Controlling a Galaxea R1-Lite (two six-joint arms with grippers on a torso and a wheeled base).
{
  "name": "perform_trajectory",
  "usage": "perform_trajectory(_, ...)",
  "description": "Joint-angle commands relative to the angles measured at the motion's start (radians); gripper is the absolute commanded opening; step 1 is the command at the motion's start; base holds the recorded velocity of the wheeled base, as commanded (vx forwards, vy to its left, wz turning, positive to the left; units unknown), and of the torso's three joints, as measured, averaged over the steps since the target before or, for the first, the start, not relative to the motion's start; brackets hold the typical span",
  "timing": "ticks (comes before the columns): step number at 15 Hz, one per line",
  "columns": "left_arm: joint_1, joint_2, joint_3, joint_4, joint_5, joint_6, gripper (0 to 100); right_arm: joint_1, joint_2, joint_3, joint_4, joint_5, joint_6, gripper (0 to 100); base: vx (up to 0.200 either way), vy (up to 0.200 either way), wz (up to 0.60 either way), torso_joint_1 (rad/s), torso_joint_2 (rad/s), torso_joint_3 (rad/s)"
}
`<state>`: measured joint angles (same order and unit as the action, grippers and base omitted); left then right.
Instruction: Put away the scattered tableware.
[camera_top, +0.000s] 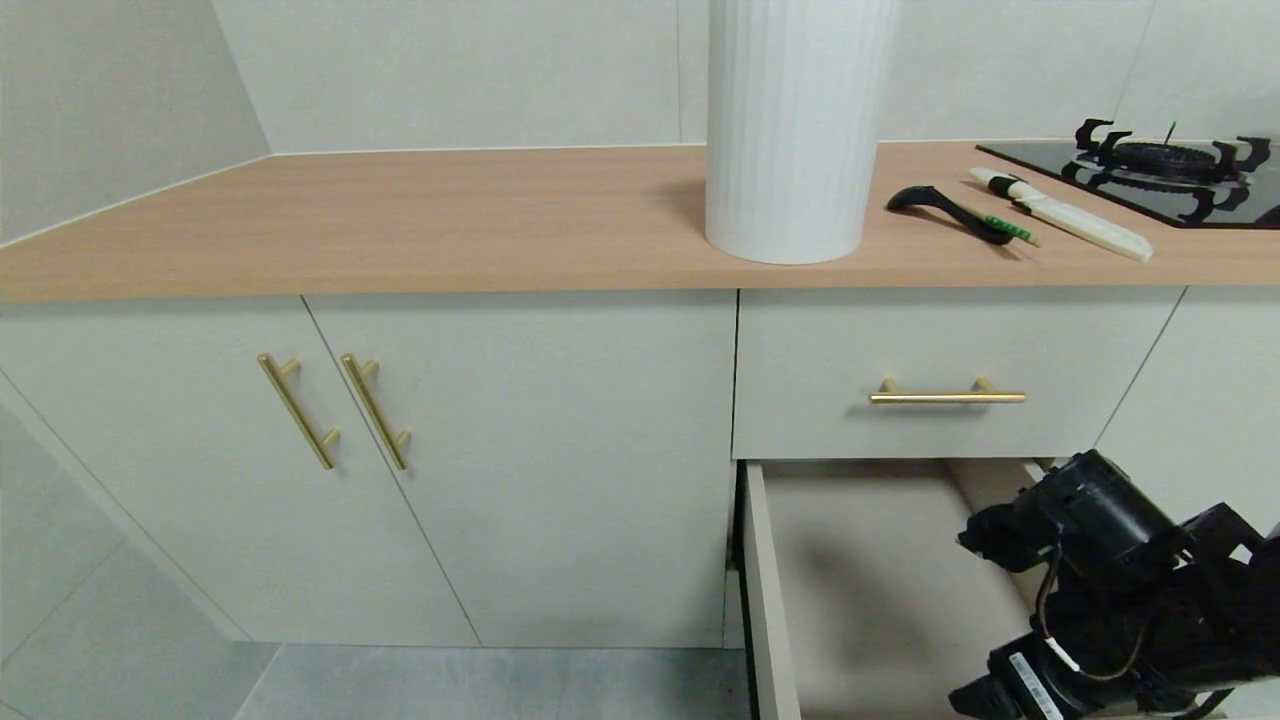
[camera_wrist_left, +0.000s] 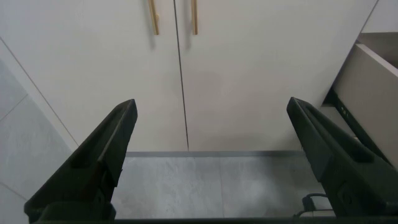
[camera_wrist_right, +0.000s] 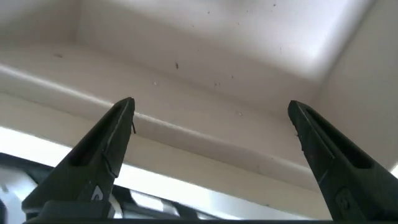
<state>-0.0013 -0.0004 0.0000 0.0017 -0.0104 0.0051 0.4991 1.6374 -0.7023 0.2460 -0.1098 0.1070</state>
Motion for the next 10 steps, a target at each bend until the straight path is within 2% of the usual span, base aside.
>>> perform_trajectory(1, 0.000, 0.000, 0.000, 0.000, 0.000, 0.001, 100, 0.025, -0.004, 0.004, 0.045, -0.001, -0.032, 100, 0.000, 0.000, 0.00, 0.000, 0.00, 0.000)
perform_trajectory(4, 0.000, 0.000, 0.000, 0.000, 0.000, 0.001, 100, 0.038, 0.001, 0.003, 0.101, -0.001, -0.056, 100, 0.000, 0.000, 0.00, 0.000, 0.00, 0.000)
perform_trajectory(10, 0.000, 0.000, 0.000, 0.000, 0.000, -0.001, 100, 0.030, -0.042, -0.049, 0.088, -0.011, -0.009, 100, 0.000, 0.000, 0.00, 0.000, 0.00, 0.000)
